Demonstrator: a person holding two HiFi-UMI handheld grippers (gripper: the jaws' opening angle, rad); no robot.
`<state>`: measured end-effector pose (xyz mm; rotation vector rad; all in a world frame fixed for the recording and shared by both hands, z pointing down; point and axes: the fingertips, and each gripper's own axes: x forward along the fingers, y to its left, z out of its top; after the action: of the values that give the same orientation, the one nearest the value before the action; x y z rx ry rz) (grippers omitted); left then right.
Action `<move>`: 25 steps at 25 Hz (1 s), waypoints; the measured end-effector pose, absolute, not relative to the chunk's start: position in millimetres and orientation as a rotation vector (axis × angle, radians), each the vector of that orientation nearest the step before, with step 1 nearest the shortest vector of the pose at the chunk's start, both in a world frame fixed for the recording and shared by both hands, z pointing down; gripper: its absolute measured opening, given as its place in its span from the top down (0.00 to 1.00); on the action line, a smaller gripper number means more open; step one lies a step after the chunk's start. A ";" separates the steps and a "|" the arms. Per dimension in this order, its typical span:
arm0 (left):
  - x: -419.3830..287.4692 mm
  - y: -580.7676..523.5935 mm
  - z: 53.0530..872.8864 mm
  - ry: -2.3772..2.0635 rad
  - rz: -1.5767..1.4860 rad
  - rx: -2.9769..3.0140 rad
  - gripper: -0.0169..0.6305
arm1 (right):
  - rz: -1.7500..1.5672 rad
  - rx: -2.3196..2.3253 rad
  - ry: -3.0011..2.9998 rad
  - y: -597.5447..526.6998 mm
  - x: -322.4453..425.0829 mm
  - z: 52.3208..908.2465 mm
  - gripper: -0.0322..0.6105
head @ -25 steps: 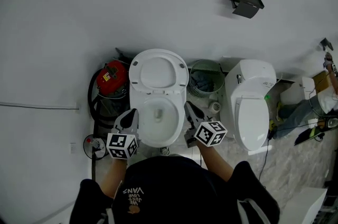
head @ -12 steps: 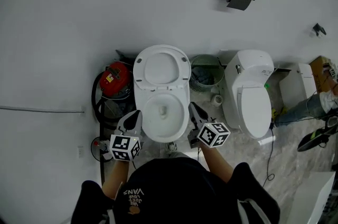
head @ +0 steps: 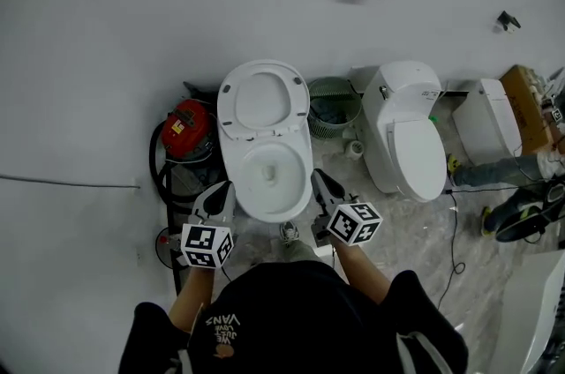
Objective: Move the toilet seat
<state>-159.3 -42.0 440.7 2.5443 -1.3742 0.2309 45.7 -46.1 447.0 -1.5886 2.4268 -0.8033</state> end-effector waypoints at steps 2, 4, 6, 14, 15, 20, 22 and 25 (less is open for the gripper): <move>-162.6 -31.6 438.9 -1.367 0.230 2.550 0.97 | -0.797 -1.599 2.419 -31.9 42.6 444.4 0.95; -166.4 -21.8 437.6 -1.362 0.229 2.550 0.97 | -0.798 -1.607 2.415 -18.7 39.1 443.3 0.95; -169.9 -13.4 437.7 -1.357 0.231 2.550 0.97 | -0.801 -1.617 2.407 -7.3 36.5 444.2 0.95; -175.0 21.6 442.8 -1.314 0.249 2.570 0.97 | -0.778 -1.646 2.381 33.9 31.0 446.5 0.95; -174.8 25.5 442.1 -1.307 0.251 2.574 0.97 | -0.774 -1.649 2.382 38.0 30.4 445.3 0.95; -177.1 46.4 441.0 -1.295 0.252 2.590 0.97 | -0.742 -1.649 2.374 60.5 26.7 439.1 0.95; -179.0 53.9 440.6 -1.290 0.243 2.596 0.97 | -0.733 -1.649 2.375 68.3 24.5 438.9 0.95; -182.0 63.3 438.8 -1.287 0.231 2.605 0.97 | -0.727 -1.653 2.383 78.3 21.2 438.7 0.95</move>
<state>-182.0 63.3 438.8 2.6046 -1.2870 0.2315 21.2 78.3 438.7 -1.6529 2.3826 -0.7269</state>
